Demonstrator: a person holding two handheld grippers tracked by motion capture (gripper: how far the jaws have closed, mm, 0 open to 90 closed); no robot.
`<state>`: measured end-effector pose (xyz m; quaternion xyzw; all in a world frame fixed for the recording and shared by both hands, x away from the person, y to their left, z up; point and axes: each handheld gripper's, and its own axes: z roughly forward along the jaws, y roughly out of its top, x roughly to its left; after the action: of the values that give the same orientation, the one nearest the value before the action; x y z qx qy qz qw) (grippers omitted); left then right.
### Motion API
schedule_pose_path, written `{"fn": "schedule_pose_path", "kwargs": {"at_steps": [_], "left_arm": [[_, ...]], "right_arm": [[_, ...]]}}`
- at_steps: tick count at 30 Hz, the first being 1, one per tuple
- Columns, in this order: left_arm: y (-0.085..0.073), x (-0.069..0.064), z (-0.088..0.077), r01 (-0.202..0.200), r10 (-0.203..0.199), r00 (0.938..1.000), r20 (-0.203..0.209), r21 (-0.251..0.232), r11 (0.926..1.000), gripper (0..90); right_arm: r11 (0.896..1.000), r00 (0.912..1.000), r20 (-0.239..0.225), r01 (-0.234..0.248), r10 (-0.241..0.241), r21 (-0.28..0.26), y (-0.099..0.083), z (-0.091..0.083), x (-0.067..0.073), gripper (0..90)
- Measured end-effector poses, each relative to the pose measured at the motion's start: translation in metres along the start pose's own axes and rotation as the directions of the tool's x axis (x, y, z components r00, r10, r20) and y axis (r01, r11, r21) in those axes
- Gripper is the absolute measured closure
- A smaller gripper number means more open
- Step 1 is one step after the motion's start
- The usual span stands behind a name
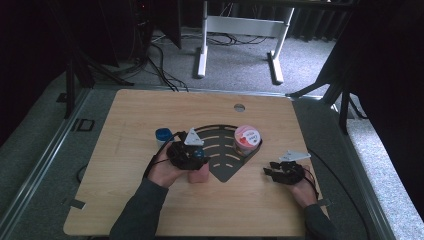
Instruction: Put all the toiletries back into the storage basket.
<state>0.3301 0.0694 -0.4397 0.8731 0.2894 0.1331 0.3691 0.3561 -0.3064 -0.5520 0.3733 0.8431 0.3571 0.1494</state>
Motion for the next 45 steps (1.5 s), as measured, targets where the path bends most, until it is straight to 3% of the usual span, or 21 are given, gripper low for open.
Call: {"fn": "schedule_pose_path", "kwargs": {"at_steps": [11, 45], "left_arm": [[0.013, -0.006, 0.006, -0.022, 0.022, 0.9996, 0.014, -0.014, 0.9997, 53.1], [0.036, -0.004, 0.029, -0.004, 0.005, 0.9994, 0.033, -0.031, 0.9995, 53.1]], "right_arm": [[1.0, 1.0, -0.002, -0.002, 0.002, -0.002, 0.0, 0.0, 0.0, 57.1], [1.0, 1.0, -0.002, 0.0, 0.0, -0.004, -0.001, 0.0, 0.0, 56.5]]}}
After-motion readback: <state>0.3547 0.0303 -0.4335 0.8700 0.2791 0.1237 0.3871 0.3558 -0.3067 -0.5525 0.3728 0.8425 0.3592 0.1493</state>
